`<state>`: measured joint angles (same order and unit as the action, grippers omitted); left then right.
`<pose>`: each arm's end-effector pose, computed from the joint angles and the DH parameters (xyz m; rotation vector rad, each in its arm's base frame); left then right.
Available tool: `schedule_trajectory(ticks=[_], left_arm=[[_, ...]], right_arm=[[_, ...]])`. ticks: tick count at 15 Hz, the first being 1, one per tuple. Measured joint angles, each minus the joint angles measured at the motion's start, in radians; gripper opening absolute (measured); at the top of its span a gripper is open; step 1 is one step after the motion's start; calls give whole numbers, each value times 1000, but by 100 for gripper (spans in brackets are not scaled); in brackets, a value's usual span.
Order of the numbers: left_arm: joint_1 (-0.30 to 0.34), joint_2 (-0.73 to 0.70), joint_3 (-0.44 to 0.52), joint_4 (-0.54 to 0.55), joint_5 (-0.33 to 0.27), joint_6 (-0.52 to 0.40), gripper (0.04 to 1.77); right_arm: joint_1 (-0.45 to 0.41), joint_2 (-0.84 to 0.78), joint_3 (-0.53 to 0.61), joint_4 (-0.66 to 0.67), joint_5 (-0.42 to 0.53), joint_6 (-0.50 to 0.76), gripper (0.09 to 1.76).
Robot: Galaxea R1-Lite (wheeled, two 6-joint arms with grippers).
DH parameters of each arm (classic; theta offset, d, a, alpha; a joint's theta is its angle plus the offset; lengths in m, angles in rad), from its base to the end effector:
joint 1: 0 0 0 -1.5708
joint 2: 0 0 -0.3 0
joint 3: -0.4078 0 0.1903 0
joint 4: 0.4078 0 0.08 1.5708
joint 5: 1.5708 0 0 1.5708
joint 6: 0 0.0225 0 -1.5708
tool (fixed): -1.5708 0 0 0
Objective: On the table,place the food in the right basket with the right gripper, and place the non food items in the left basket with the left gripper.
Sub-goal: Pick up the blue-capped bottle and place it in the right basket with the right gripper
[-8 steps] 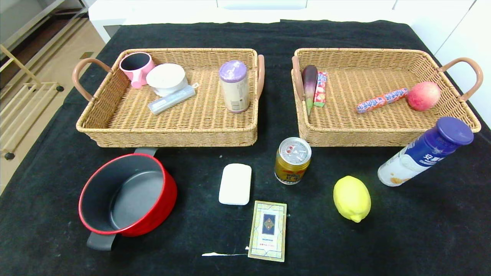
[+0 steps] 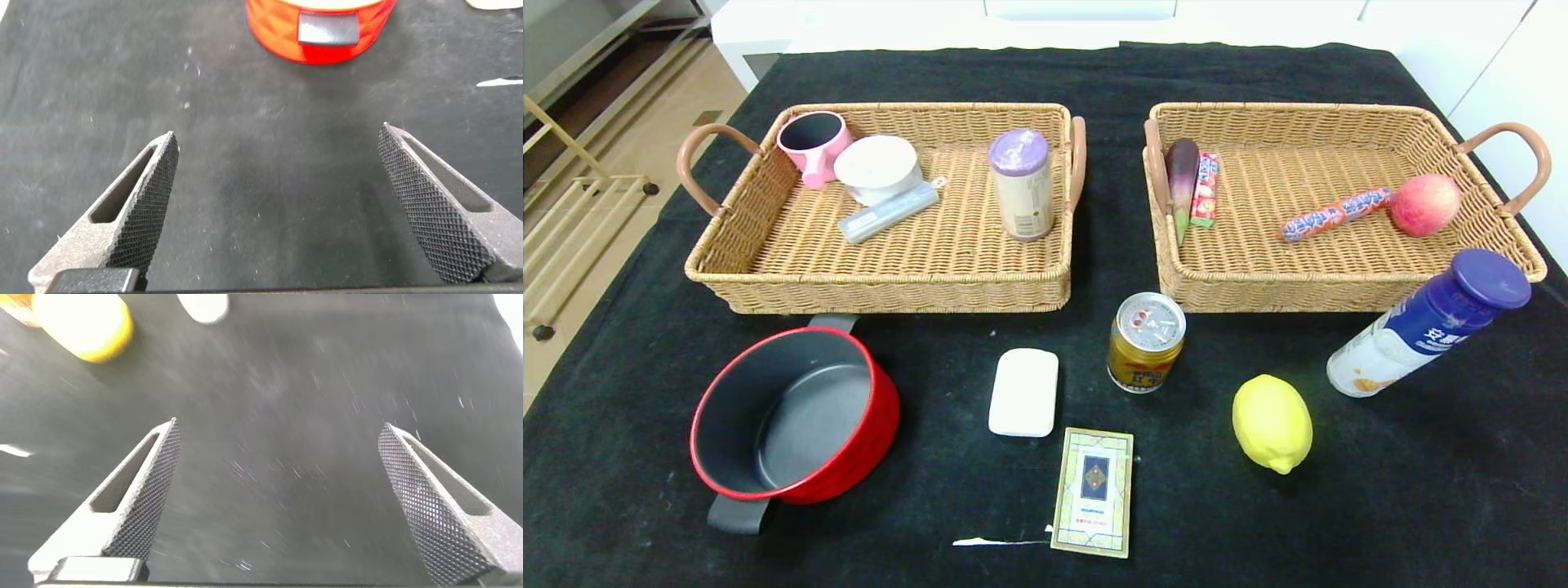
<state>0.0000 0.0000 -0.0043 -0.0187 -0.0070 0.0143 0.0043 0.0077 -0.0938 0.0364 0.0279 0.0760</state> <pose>-0.0232 -0.0002 0.0786 0.0144 -0.0230 -0.0068 -0.0301 0.0005 0.0976 0.0754 -0.0485 0.0341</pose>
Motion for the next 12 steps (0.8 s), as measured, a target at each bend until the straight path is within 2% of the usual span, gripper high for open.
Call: schedule_trajectory(ticks=[3,6,10,12], left_arm=[[-1,16,-95,20,-85,-31,176],[-5,115,-216,24,-163,-57,176],[-48,339,-369,17,-268,-62,176],[-98,470,-425,-16,-308,-63,176]], right_arm=[[0,59,-143,49,93,40,176],[0,176,-226,30,195,47,176],[-1,372,-260,-121,307,47,176],[15,471,-265,-201,339,44,176]])
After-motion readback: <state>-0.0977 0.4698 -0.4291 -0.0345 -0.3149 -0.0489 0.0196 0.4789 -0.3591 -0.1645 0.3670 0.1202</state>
